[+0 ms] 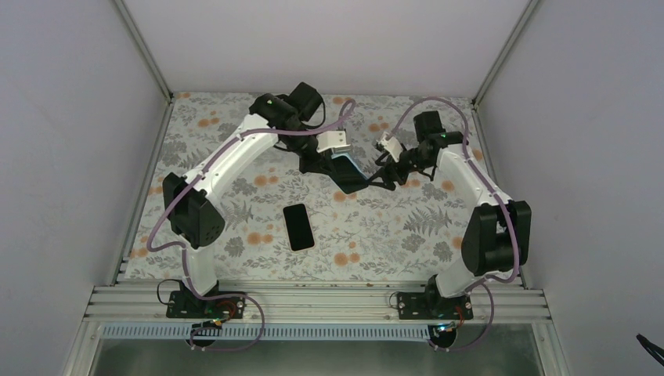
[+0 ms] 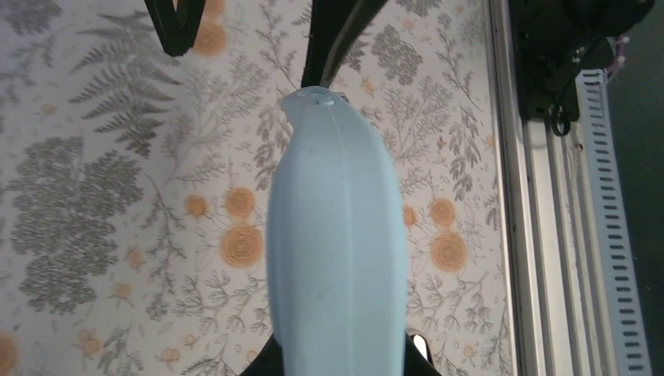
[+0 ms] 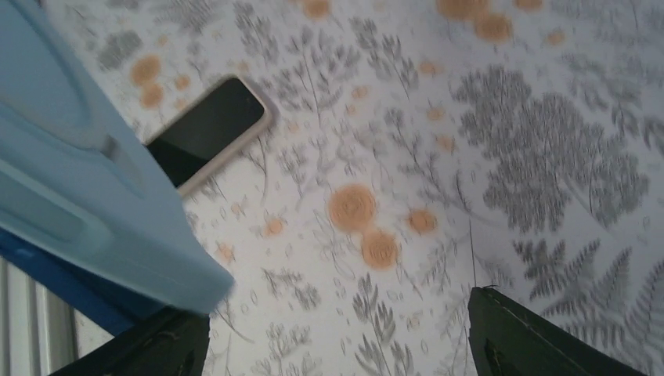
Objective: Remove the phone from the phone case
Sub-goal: Remove the phone case from the phone.
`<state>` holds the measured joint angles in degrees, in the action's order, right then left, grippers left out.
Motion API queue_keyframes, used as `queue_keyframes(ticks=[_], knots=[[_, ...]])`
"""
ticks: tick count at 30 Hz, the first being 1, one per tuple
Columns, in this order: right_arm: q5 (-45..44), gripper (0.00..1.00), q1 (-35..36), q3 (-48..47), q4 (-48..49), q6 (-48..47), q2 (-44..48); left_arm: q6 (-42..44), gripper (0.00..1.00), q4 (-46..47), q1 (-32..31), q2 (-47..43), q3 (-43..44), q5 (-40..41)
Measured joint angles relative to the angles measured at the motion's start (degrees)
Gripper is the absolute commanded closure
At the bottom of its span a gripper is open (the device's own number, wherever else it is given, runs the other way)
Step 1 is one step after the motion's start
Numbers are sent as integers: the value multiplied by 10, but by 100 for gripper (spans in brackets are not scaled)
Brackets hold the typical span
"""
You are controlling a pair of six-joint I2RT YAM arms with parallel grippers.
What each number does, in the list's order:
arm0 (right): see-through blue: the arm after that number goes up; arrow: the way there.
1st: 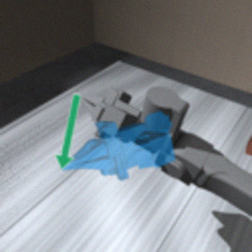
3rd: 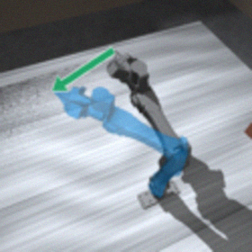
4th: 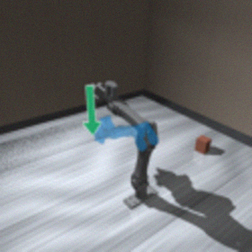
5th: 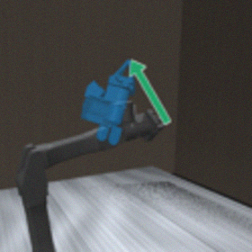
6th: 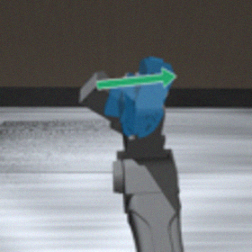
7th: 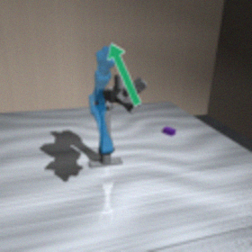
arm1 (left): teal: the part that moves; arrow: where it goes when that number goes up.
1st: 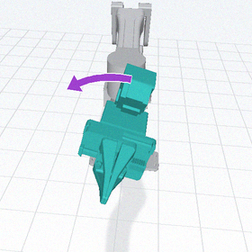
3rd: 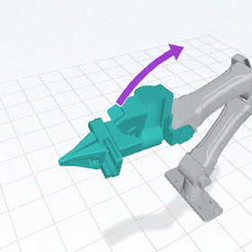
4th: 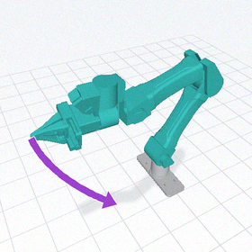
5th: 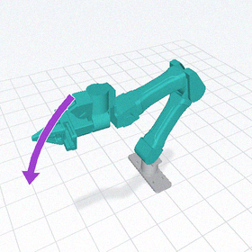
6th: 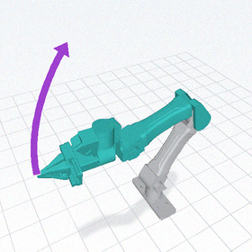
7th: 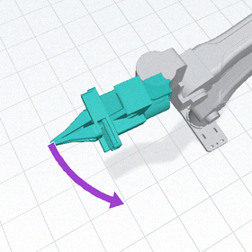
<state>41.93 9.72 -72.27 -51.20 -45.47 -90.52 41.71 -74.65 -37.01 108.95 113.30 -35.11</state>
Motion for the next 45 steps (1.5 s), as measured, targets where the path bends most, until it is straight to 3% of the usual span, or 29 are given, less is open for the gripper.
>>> queue_keyframes(ticks=[13, 20, 35, 45], knots=[[125, 18, 11, -109, -43, -90, -18, -39, 98, -38, 16, 0, 110, -8], [200, 18, 16, -164, -137, -176, -71, -49, 98, -36, 16, 1, 112, -25], [280, 21, 54, -175, -153, -154, -86, -58, 98, -28, 22, -30, 75, -47], [291, 57, 78, -187, -177, -125, -98, -56, 98, -117, 37, 25, 164, -71]])
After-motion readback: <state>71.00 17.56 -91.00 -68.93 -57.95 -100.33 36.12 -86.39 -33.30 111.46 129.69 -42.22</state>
